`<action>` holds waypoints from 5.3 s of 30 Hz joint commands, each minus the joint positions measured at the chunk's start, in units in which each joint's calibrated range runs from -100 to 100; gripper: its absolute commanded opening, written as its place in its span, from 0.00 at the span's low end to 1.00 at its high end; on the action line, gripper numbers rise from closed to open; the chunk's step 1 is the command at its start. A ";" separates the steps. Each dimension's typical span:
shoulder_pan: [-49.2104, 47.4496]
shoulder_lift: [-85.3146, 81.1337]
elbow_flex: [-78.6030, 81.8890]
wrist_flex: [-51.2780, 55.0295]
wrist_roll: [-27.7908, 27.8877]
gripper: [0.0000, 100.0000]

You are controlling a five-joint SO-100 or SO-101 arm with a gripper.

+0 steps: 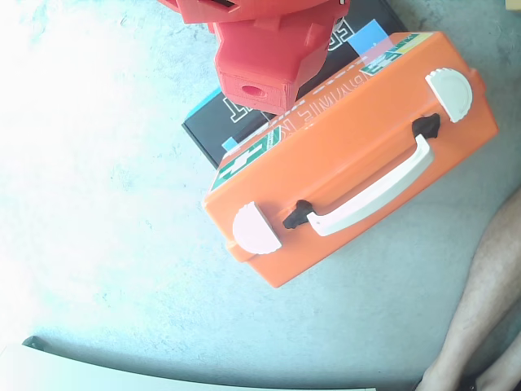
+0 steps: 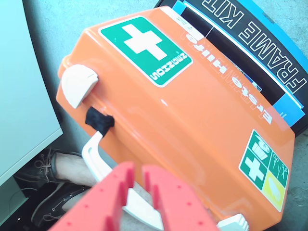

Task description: Grab the white handle of the orange box

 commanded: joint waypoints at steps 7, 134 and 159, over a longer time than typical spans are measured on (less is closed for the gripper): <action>5.98 -0.59 -3.30 0.10 3.09 0.02; 20.31 77.02 -69.94 24.38 -9.03 0.01; 11.09 52.64 -11.01 40.28 0.21 0.01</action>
